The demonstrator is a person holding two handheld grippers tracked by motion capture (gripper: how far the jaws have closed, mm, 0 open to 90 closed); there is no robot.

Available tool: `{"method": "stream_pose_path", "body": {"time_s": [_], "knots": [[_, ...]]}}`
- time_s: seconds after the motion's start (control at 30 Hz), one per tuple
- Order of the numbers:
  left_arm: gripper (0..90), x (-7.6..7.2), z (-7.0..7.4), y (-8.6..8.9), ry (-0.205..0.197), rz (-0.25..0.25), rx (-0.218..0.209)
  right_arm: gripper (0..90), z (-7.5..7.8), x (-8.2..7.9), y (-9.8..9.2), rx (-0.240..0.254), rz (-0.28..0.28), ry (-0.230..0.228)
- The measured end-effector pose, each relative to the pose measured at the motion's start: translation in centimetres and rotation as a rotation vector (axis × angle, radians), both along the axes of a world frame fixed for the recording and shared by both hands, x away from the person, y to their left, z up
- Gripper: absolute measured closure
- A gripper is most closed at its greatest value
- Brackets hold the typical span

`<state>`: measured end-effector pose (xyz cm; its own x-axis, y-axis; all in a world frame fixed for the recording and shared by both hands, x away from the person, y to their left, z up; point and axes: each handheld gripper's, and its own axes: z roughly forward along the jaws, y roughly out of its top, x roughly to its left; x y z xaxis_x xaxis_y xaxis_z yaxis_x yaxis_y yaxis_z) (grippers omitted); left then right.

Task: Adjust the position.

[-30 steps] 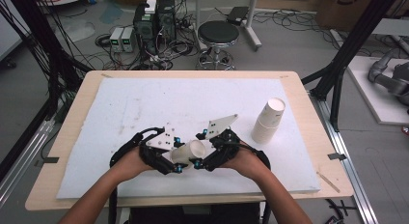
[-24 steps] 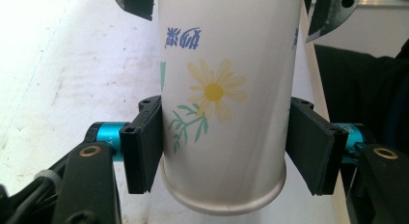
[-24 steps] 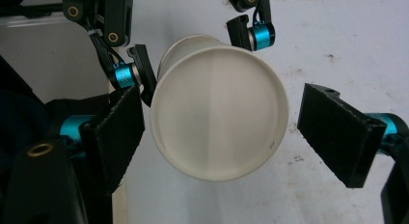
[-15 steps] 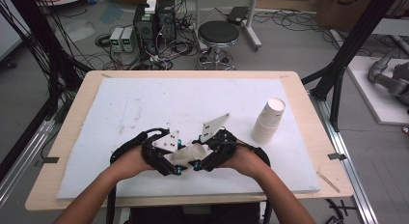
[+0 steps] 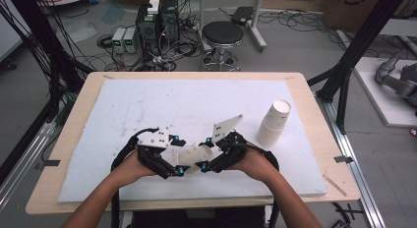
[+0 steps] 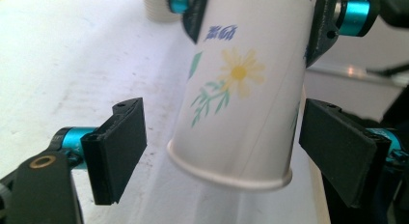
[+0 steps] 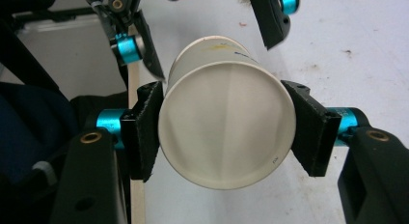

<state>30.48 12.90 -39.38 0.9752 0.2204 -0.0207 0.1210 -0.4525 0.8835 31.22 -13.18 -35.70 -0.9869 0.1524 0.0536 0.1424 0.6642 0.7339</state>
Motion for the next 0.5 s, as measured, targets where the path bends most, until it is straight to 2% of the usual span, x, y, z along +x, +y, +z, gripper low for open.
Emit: {"method": "stream_pose_path", "body": {"time_s": [0.03,0.17,0.3,0.4,0.5], "knots": [[17.0,0.0,-0.1,0.1,-0.003,0.005,-0.005,36.4,-0.1,-0.1,-0.3,0.013,-0.006,0.0],[17.1,-0.3,-0.5,0.7,-0.002,0.027,-0.1,36.3,-0.6,-0.2,-1.3,0.072,-0.027,-0.001],[17.1,-0.5,-1.1,1.1,-0.007,0.03,-0.154,36.3,-1.1,-0.5,-2.3,0.127,-0.045,0.002],[17.1,-0.6,-1.3,1.2,-0.007,0.036,-0.188,36.3,-1.4,-0.8,-3.0,0.161,-0.058,0.001],[17.1,-0.7,-1.5,1.0,-0.006,0.032,-0.204,36.3,-1.6,-1.0,-3.5,0.194,-0.07,-0.003]]}}
